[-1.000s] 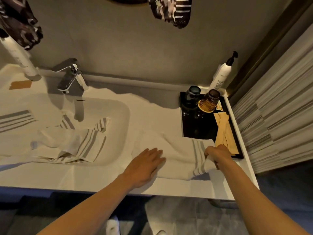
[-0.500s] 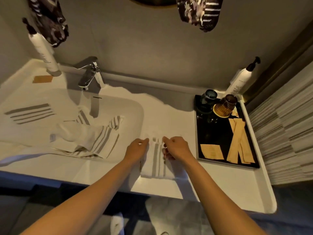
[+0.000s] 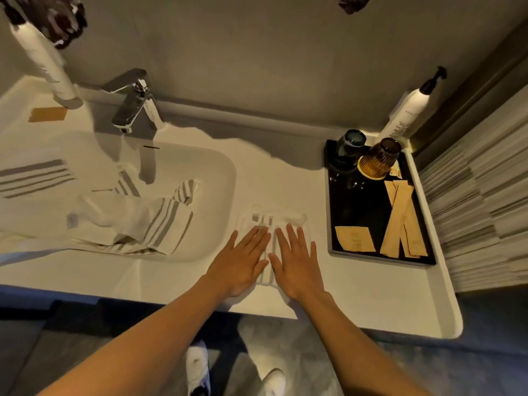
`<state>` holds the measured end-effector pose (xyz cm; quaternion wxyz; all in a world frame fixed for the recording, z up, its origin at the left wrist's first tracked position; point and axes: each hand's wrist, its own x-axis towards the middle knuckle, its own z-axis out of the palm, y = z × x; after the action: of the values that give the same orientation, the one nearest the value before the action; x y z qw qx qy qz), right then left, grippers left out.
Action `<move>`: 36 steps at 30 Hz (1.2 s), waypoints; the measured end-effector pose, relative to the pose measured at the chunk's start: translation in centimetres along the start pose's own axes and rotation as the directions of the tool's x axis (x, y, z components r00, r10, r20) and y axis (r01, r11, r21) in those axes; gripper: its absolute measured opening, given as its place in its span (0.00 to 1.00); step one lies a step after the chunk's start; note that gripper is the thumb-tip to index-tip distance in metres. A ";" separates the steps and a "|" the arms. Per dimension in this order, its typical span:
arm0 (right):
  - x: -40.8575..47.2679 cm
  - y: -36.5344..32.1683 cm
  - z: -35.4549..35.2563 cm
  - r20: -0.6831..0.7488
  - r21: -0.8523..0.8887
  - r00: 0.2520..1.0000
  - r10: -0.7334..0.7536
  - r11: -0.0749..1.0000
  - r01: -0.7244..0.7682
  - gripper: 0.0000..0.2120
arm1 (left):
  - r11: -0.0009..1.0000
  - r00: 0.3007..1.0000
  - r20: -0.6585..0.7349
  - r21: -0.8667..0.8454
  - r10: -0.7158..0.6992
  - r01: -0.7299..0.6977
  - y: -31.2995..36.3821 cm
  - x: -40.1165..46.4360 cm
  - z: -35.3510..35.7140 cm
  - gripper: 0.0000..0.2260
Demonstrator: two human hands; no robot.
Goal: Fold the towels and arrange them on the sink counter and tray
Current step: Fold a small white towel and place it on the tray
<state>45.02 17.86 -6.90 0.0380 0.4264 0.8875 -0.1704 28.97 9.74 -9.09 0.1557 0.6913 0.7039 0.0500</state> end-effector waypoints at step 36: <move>-4.3 -1.7 0.7 0.072 -0.122 0.997 0.023 0.992 -0.014 0.33 | 0.500 0.726 0.175 -0.618 -0.665 0.606 2.7 3.1 -4.7 0.28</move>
<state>46.37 13.48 -6.22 0.0980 0.4249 0.8903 -0.1312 30.22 13.59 -4.29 0.3572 0.2845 0.8525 0.2543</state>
